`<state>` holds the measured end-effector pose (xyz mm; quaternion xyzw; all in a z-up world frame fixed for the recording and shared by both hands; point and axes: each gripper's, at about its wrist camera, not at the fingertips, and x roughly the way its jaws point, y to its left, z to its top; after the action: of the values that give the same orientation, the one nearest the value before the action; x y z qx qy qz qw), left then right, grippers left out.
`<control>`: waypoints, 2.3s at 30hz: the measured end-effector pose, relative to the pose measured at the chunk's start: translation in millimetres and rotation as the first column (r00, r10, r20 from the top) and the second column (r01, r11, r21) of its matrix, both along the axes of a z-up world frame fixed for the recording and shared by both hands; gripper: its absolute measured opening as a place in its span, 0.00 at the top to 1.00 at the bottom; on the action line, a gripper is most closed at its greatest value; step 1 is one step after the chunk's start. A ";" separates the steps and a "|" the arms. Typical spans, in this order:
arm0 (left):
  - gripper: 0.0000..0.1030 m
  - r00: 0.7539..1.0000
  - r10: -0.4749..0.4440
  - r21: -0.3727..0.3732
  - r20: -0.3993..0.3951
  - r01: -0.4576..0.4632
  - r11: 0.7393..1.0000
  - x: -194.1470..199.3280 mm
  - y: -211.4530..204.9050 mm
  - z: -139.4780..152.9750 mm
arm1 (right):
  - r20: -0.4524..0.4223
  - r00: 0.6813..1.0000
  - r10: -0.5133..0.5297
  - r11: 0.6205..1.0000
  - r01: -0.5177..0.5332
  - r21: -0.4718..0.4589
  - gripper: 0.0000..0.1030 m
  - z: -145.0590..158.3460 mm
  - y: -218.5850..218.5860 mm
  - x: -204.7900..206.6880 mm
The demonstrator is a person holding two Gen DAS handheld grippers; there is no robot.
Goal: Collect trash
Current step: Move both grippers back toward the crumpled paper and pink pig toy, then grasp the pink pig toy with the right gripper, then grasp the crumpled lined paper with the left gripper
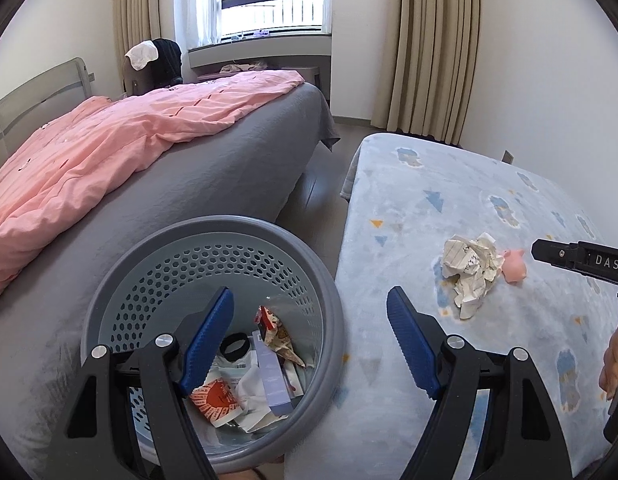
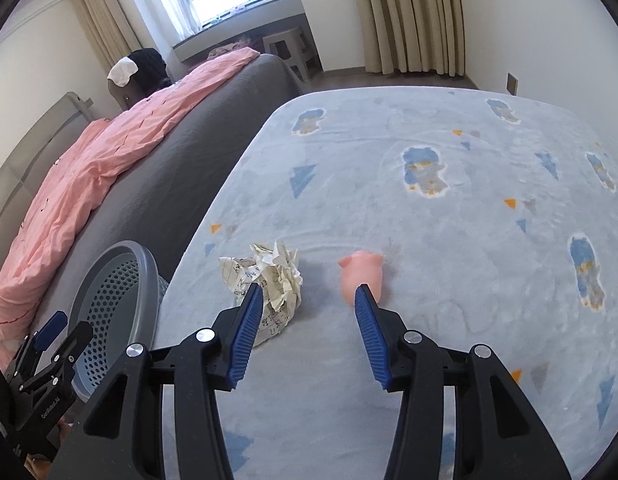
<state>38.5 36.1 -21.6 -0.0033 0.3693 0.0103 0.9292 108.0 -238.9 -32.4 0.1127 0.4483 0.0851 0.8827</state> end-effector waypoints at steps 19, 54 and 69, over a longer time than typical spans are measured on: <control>0.27 0.998 -0.054 0.018 -0.025 0.055 0.998 8.6 -22.9 -9.8 | -0.034 0.997 -0.069 0.995 0.067 -0.074 0.47 -22.9 -30.9 16.8; 0.27 0.963 -0.224 -0.019 -0.152 0.224 0.974 50.2 -120.4 -36.8 | -0.053 0.992 -0.111 0.994 0.111 -0.005 0.69 -27.1 -47.3 44.4; 0.27 0.944 -0.210 -0.056 -0.256 0.203 0.978 105.2 -163.3 -64.0 | -0.026 0.989 -0.146 0.984 0.148 0.097 0.69 -7.0 -77.0 44.4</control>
<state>143.7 -127.2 -85.6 0.0234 0.4866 -0.0922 0.8685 152.3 -315.9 -39.3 0.1898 0.4424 0.0408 0.8756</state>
